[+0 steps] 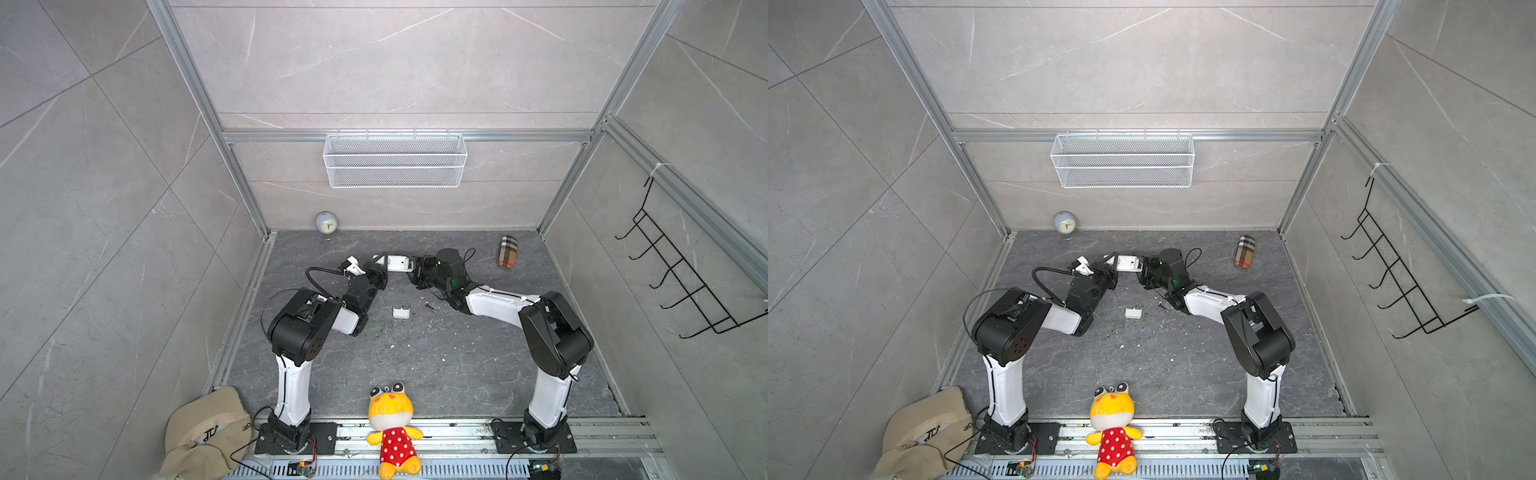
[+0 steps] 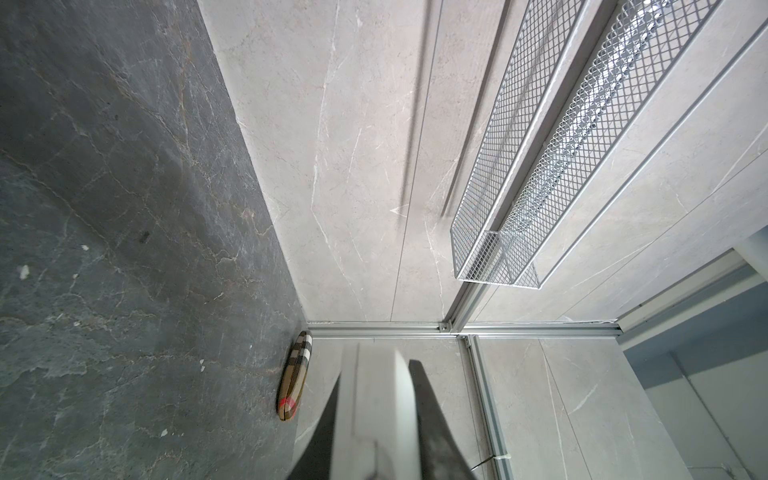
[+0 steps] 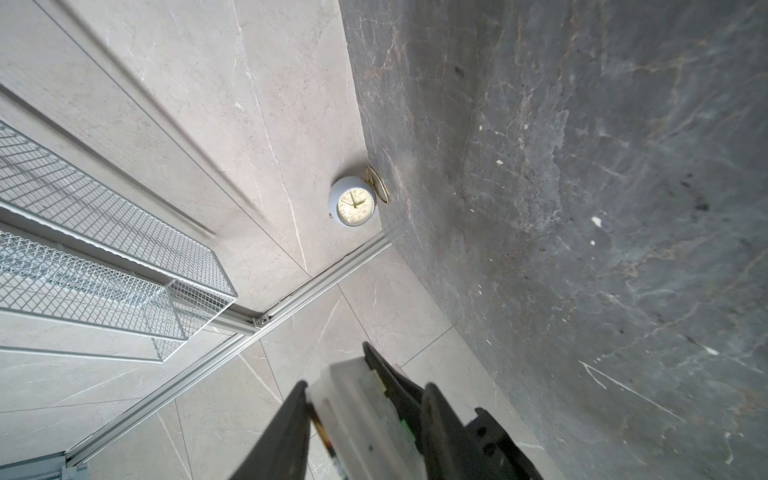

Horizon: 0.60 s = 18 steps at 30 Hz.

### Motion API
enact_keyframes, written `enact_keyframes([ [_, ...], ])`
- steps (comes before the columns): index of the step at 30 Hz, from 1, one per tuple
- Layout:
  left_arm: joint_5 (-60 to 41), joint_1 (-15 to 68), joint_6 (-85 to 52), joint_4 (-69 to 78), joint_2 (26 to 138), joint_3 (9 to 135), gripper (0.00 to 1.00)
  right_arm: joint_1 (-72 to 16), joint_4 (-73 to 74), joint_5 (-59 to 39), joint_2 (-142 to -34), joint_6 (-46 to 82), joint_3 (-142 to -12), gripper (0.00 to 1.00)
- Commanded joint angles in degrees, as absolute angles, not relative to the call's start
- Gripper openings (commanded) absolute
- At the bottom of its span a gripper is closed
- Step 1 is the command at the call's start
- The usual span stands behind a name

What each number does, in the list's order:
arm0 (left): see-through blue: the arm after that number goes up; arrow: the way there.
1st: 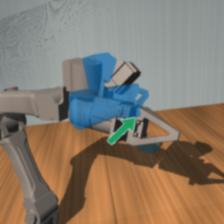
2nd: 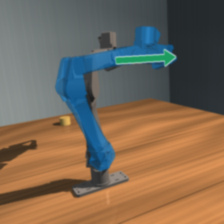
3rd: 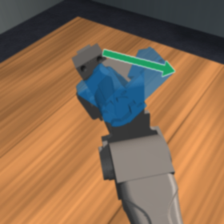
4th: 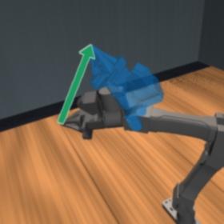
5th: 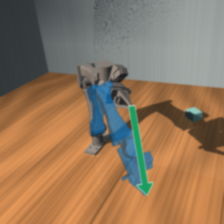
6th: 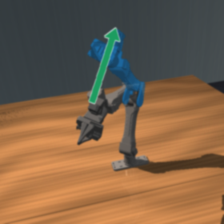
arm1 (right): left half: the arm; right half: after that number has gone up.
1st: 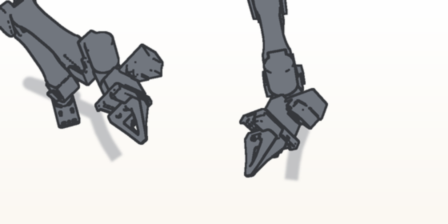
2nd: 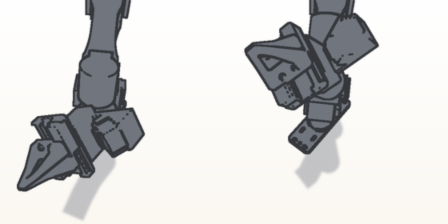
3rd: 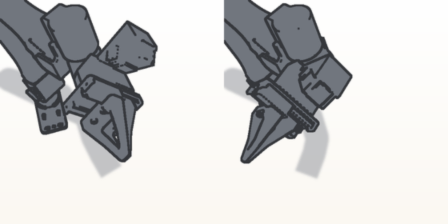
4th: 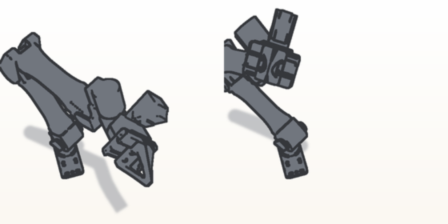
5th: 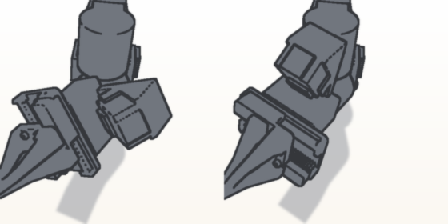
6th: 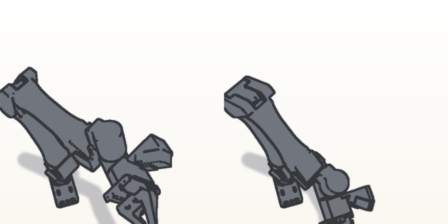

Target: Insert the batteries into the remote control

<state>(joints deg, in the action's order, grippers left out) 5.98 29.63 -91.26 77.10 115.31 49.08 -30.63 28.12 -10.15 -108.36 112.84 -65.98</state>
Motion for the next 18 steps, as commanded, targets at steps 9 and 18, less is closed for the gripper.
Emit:
enact_keyframes([
  [9,6.5,29.2,-91.1,81.1,112.4,48.8,0.03,-28.8,32.0,-17.2,-111.7,108.2,-67.5,0.65],
  [18,2.4,25.9,-95.5,81.1,110.9,45.3,0.03,-20.6,15.4,-31.7,-106.6,81.6,-71.5,0.77],
])
